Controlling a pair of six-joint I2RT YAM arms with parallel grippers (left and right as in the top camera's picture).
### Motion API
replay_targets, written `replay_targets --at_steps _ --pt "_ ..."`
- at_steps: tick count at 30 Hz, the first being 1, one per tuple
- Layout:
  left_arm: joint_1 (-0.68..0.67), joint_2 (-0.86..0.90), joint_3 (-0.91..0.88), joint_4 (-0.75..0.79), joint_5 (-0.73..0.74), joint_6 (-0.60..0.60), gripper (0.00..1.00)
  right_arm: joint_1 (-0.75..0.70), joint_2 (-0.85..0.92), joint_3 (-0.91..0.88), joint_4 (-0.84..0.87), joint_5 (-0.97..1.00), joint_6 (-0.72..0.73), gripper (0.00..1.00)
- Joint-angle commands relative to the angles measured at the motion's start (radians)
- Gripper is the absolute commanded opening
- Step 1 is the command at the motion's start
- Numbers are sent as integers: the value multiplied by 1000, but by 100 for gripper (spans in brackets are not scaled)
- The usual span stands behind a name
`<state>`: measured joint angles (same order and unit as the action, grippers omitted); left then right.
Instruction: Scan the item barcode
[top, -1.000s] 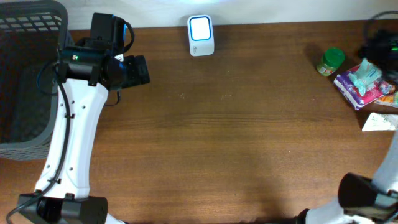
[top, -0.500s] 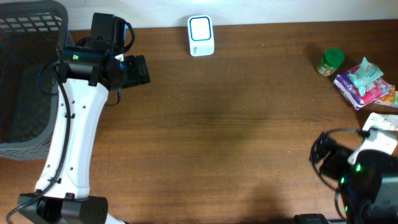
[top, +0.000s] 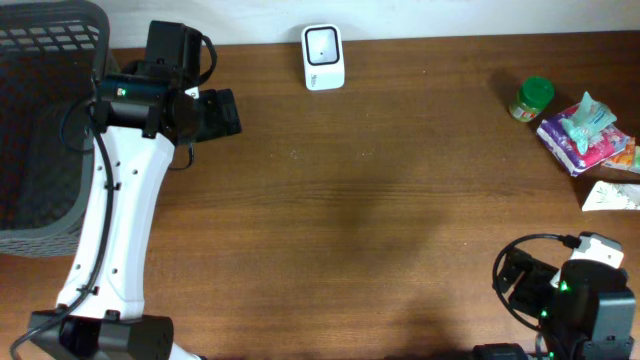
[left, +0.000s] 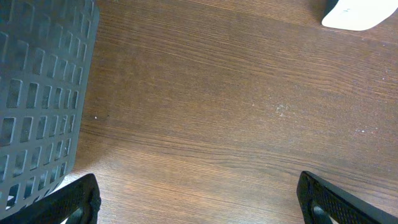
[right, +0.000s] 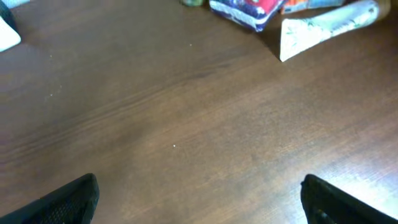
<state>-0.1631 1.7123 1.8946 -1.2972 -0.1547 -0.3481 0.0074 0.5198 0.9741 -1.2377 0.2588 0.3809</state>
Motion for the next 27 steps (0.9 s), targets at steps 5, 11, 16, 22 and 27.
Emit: replay_targets --at_steps 5,11,16,22,27 --pt "-4 1 1 1 -7 5 99 -35 -175 -436 511 -278 -273 99" --pt "-4 1 1 1 -7 5 99 -35 -340 -758 922 -309 -273 99" --pt "-4 1 1 1 -7 5 99 -35 -473 -892 1001 -312 -273 99" --pt "-4 1 1 1 -7 5 99 -35 -517 -928 1097 -322 -325 99" --pt "-4 0 1 1 -7 5 99 -35 -517 -969 1230 -295 -325 99"
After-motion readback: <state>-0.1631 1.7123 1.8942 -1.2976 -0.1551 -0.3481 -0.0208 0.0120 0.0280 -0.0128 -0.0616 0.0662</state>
